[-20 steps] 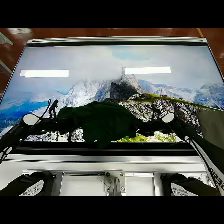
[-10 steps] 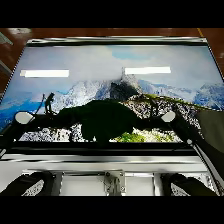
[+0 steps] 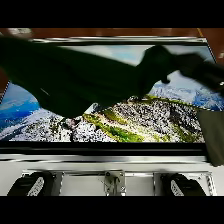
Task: Fold the shirts.
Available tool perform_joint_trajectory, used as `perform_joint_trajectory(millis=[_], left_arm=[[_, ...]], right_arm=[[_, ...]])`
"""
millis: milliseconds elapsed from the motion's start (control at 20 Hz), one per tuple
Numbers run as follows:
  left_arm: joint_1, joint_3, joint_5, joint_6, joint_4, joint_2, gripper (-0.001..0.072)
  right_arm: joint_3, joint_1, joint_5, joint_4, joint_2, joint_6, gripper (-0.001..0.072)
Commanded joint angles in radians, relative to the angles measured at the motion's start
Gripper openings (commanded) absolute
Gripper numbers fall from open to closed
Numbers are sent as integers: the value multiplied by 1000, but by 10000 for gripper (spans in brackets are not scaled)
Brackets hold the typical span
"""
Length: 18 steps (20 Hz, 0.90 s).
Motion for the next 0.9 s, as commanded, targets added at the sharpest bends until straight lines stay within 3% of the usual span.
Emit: perform_joint_trajectory(millis=[0,150,400,550,650,750,850], left_arm=[[43,267,33,-1,3,30,33],[43,293,13,-1,4,42,33],[43,293,-196,-2,144,51,32],[43,276,-401,-109,346,48,32],[43,201,-501,-156,428,49,32],[43,85,-490,-158,435,55,32],[43,-24,-385,-158,435,40,32]], right_arm=[[241,-43,5,-9,57,23,56],[316,-43,98,-81,61,96,56],[354,-43,539,-290,66,220,56],[336,-43,881,-457,67,334,56],[269,-43,1019,-476,67,397,56],[144,-43,1017,-471,72,429,56],[-5,-43,890,-472,63,423,56]])
